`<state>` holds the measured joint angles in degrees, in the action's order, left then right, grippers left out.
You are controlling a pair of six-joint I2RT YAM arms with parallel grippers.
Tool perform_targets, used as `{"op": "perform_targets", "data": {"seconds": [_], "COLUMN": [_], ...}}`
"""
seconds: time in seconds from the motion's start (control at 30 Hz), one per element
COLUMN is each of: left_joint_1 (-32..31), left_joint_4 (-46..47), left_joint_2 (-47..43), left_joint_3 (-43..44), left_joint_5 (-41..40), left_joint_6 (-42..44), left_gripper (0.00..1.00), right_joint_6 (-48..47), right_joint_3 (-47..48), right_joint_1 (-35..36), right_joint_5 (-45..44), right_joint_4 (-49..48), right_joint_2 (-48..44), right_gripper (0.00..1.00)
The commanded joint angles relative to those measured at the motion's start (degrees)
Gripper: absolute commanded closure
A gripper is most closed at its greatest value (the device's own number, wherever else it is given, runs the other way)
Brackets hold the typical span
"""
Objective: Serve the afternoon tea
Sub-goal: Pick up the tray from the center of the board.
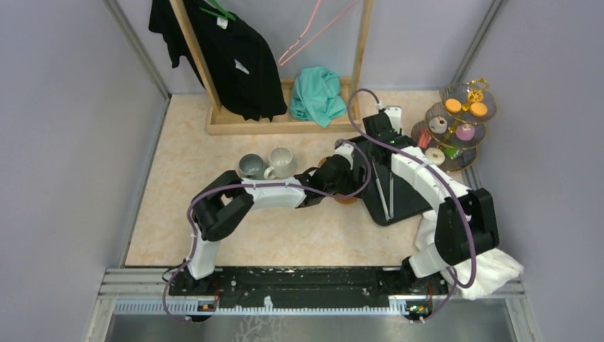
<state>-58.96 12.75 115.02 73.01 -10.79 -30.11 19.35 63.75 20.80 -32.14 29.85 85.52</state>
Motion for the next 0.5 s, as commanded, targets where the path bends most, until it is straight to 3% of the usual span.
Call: {"op": "perform_targets", "data": {"seconds": [0.0, 0.3, 0.47], "left_joint_1": [0.9, 1.8, 2.8], "left_joint_4": [-3.2, -8.4, -11.3], "left_joint_2": [3.1, 9.3, 11.7], "left_joint_3": [4.7, 13.0, 16.1], "left_joint_5": [0.4, -2.0, -2.1], "left_joint_6": [0.7, 2.6, 3.7], "left_gripper": [0.06, 0.1, 0.17], "right_joint_6": [0.7, 0.5, 0.7], "right_joint_3": [-0.2, -2.0, -2.6], "right_joint_1": [-0.7, -1.8, -1.9], "right_joint_5": [0.9, 2.9, 3.9], "right_joint_4": [-2.0, -4.6, -5.6], "right_joint_2": [-3.8, -5.2, -5.7], "right_gripper": [0.64, 0.64, 0.64]}}
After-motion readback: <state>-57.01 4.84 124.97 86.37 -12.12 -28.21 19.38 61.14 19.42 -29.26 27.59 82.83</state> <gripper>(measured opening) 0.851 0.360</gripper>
